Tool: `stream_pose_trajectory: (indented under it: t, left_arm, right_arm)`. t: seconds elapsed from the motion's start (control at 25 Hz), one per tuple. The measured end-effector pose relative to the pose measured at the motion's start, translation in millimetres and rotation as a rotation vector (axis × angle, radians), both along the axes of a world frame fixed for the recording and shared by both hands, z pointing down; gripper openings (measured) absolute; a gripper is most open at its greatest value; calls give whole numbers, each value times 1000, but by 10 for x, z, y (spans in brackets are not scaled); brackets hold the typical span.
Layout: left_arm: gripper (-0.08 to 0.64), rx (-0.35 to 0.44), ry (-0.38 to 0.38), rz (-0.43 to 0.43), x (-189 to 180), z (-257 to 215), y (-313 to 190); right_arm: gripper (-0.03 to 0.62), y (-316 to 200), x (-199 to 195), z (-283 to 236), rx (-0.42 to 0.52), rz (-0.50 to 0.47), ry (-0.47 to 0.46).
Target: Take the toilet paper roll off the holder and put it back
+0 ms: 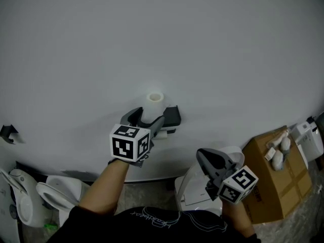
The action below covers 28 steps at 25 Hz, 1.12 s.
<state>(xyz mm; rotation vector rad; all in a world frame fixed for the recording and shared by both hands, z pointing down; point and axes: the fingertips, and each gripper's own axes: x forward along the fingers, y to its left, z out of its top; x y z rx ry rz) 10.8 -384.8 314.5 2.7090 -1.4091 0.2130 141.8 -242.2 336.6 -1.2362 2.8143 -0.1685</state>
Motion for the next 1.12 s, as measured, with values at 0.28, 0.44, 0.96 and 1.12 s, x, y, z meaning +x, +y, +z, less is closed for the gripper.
stream_pose_trajectory:
  t: [0.28,0.44,0.96,1.12]
  left_arm:
    - [339,7,-37,-40,92,-52,-247]
    - [339,17,-50,-60,114,-81,-376]
    - [330,-6,-72,-67,186,32,-578]
    - [296,-13,-64,-72,161,25,-583]
  right_arm:
    - [5,-141,88,-48,10,-8,-6]
    - [5,-203,108,-94,24,-12,0]
    - [5,-339,217,-129,37,7,5]
    - [5,-350,213,-120,39,7,8]
